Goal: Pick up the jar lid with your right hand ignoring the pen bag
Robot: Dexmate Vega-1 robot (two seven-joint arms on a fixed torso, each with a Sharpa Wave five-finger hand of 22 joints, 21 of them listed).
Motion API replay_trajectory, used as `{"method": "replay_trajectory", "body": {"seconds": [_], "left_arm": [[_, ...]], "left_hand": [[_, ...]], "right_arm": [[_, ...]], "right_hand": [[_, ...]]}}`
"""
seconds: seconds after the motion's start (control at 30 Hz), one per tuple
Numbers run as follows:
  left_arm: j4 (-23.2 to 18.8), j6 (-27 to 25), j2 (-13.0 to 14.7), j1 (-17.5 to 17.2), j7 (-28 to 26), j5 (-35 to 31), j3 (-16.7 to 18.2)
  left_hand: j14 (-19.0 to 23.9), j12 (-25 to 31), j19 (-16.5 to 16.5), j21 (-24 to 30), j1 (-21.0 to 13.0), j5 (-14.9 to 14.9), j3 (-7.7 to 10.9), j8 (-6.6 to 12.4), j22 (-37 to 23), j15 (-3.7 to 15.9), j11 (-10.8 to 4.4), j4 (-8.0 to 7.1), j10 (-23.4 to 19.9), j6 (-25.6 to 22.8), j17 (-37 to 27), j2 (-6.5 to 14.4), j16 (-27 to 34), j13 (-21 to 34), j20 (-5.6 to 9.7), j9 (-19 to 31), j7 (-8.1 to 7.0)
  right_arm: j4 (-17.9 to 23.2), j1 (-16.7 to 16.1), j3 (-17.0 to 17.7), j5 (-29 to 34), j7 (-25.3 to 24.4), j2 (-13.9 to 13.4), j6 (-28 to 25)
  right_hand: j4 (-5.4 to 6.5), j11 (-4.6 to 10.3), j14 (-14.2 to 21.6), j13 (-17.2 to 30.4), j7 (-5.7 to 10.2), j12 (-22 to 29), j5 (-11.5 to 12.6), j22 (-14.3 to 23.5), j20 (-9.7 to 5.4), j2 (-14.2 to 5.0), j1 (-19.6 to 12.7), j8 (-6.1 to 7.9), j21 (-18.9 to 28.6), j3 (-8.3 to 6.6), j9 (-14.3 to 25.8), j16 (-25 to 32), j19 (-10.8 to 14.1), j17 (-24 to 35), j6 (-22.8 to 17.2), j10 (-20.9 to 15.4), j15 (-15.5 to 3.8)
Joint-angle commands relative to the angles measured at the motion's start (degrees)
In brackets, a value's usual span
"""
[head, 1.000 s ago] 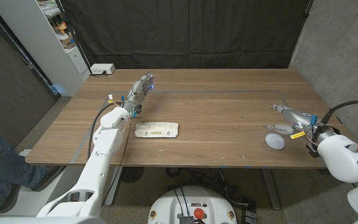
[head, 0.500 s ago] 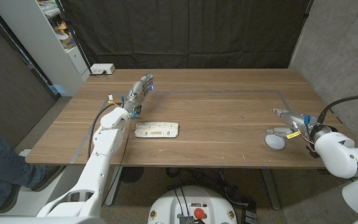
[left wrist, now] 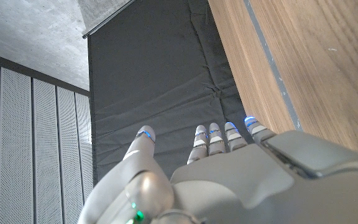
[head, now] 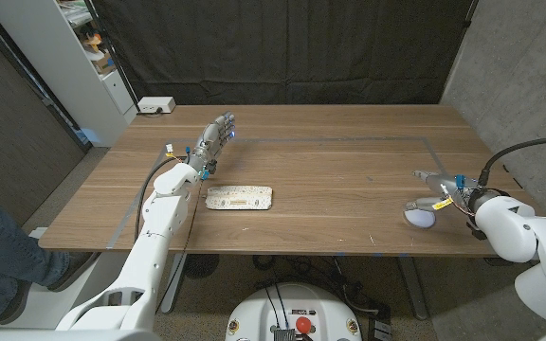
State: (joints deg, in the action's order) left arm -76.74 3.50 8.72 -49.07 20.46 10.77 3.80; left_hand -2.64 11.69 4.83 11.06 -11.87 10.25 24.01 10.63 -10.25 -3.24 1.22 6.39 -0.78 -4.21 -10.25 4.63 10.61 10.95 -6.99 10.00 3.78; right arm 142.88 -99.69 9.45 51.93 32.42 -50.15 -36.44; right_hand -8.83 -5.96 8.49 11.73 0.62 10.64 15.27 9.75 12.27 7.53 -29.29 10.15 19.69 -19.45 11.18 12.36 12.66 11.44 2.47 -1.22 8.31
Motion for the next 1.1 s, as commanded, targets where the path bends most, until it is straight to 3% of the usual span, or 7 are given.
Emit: {"method": "replay_trajectory", "body": {"seconds": [0.03, 0.73, 0.93, 1.1], "left_arm": [[-0.1, -0.2, 0.1, 0.1, 0.1, -0.1, 0.1], [0.0, -0.6, 0.4, 0.7, 0.1, -0.4, -0.1], [0.4, -0.4, 0.3, 0.9, 0.3, -0.2, 0.0], [1.3, -0.6, 0.4, 1.2, 0.5, -0.2, -0.1]], "left_hand": [[0.1, 0.4, -0.2, 0.3, -0.1, 0.1, 0.17, 0.26, -0.2, -0.21, -0.08, -0.18, -0.1, -0.6, -0.2, 0.3, 0.2, 0.2, -0.47, 0.2, -0.05], [0.1, 0.4, -0.2, 0.3, -0.1, 0.1, 0.15, 0.22, -0.2, -0.21, -0.05, -0.21, -0.1, -0.7, -0.2, 0.3, 0.2, 0.2, -0.58, 0.2, 0.04], [0.2, 0.4, -0.2, 0.3, -0.1, 0.1, 0.14, 0.20, -0.2, -0.16, -0.12, -0.22, -0.1, -0.7, -0.2, 0.3, 0.3, 0.2, -0.58, 0.2, 0.02], [0.3, 0.4, -0.1, 0.3, -0.1, 0.1, 0.14, 0.21, -0.2, -0.15, -0.13, -0.23, -0.2, -0.8, -0.2, 0.3, 0.3, 0.2, -0.57, 0.2, 0.04]], "right_arm": [[-0.7, 1.5, -3.6, 2.3, -0.2, -2.3, -3.4], [-2.9, 3.5, -9.3, 2.3, -1.5, -5.5, -9.3], [-3.1, 5.4, -11.9, 1.6, 0.7, -8.5, -12.3], [-3.6, 6.8, -14.7, 1.6, -0.4, -10.1, -14.9]], "right_hand": [[-0.15, -0.06, 0.0, 0.0, -0.02, 0.2, 0.5, 0.2, 0.01, 0.59, -0.3, 0.22, -0.1, 0.28, 0.2, 0.1, 0.7, 0.2, 0.8, 0.4, 0.32], [-0.13, -0.07, 0.4, 0.0, -0.04, 0.5, 1.3, 0.3, 0.00, 0.93, -0.8, 0.61, -0.3, 0.58, 0.2, 0.2, 1.7, 0.1, 0.7, 0.3, 0.08], [-0.12, -0.56, 0.3, -0.1, -0.19, 0.4, 1.6, 0.3, 0.01, 1.05, -1.0, 0.58, -0.3, 0.72, 0.2, 0.1, 2.2, 0.1, 1.1, 0.7, 0.27], [-0.10, -0.88, 0.1, -0.1, -0.51, 0.3, 2.0, 0.3, 0.03, 1.20, -1.2, 0.51, -0.4, 0.91, 0.2, 0.1, 2.8, 0.1, 1.7, 1.1, 0.65]]}}
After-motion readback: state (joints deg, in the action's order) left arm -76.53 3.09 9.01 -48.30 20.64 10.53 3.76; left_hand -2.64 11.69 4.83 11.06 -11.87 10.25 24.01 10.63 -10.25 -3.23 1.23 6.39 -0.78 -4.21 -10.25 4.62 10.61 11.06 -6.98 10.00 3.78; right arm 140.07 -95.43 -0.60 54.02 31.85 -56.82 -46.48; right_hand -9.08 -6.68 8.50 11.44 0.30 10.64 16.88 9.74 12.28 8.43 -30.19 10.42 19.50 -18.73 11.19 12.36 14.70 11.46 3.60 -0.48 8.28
